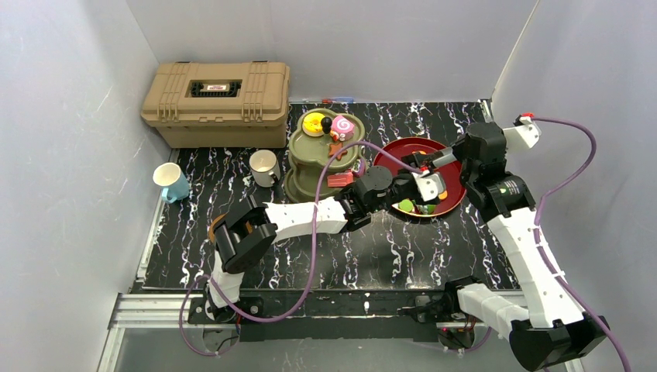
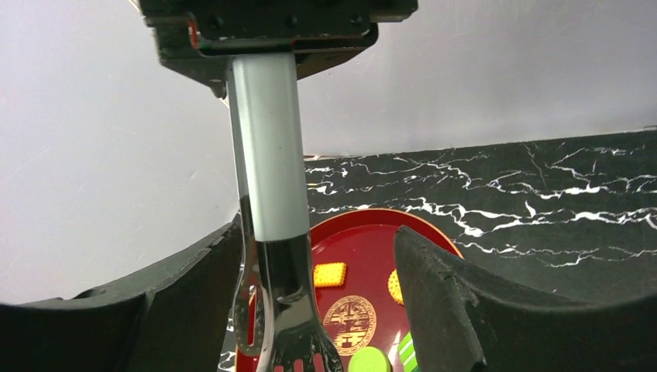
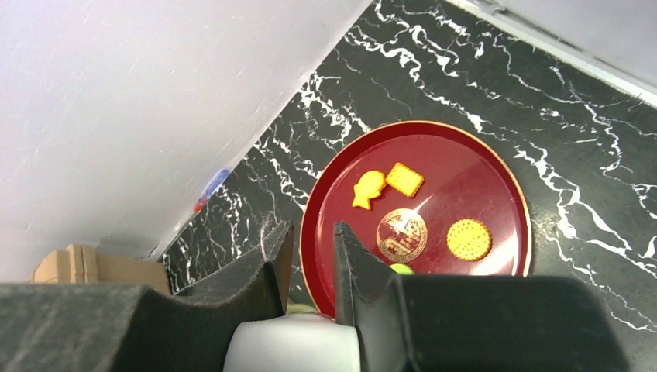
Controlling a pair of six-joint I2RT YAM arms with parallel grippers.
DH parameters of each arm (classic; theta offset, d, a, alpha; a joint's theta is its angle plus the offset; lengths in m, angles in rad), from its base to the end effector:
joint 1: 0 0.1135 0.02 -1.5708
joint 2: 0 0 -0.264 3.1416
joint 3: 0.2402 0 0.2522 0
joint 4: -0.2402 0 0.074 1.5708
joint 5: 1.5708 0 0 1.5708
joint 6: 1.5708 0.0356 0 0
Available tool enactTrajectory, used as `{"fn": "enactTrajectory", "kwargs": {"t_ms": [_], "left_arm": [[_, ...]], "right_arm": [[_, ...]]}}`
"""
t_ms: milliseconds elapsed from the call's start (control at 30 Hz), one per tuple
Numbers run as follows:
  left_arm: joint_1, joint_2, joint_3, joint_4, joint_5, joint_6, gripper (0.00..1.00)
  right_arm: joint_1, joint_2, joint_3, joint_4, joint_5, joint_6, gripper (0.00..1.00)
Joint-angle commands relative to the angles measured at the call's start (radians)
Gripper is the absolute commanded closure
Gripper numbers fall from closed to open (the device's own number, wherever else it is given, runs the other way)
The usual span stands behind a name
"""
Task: Serve the afternoon tea
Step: Adjust the clamp.
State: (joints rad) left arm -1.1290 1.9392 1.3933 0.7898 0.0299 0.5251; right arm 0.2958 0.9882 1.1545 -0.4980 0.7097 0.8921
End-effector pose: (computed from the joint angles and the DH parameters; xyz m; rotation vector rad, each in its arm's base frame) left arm 0.1965 -0.4180 0.3103 1.0080 0.8923 -0.5313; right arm 0.1999 0.0367 0.4008 0.9632 1.5482 0.1623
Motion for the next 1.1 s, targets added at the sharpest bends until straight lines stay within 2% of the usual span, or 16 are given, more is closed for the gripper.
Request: {"fn": "enactTrajectory", "kwargs": {"t_ms": [0, 33, 167, 267, 333, 467, 600, 733, 867, 1000, 1067], "left_arm": [[0.01, -0.062, 0.019, -0.004, 0.018, 0.054, 0.36], [0.014, -0.062, 0.023, -0.004, 0.017, 0.062, 0.4], [0.025, -0.07, 0.035, -0.004, 0.005, 0.081, 0.73], [0.031, -0.085, 0.038, -0.004, -0.013, 0.073, 0.89], [0.032, -0.097, 0.037, -0.01, -0.049, 0.042, 0.95], [0.053, -0.154, 0.045, -0.072, -0.069, -0.119, 0.98], [0.088, -0.233, 0.065, -0.169, -0.013, -0.321, 0.98], [0.136, -0.311, 0.096, -0.274, 0.059, -0.464, 1.0], [0.204, -0.389, 0.127, -0.374, 0.188, -0.604, 1.0], [0.226, -0.445, 0.125, -0.406, 0.331, -0.65, 1.0], [0.227, -0.467, 0.112, -0.405, 0.369, -0.633, 1.0]], "right_arm": [[-0.003, -0.012, 0.062, -0.011, -0.059, 0.037, 0.99], [-0.003, -0.011, 0.069, -0.02, -0.062, 0.036, 0.99], [-0.003, -0.019, 0.082, -0.042, -0.071, 0.036, 0.99], [-0.003, -0.027, 0.079, -0.03, -0.104, 0.012, 0.98], [-0.003, -0.042, 0.07, -0.003, -0.147, -0.028, 0.81], [-0.003, -0.08, 0.054, 0.084, -0.283, -0.14, 0.41], [-0.003, -0.108, 0.068, 0.11, -0.443, -0.282, 0.24], [-0.003, -0.114, 0.104, 0.1, -0.615, -0.387, 0.13], [-0.003, -0.121, 0.116, 0.196, -0.926, -0.434, 0.06], [-0.003, -0.092, 0.147, 0.318, -1.135, -0.388, 0.02], [-0.003, -0.067, 0.18, 0.315, -1.162, -0.366, 0.02]]}}
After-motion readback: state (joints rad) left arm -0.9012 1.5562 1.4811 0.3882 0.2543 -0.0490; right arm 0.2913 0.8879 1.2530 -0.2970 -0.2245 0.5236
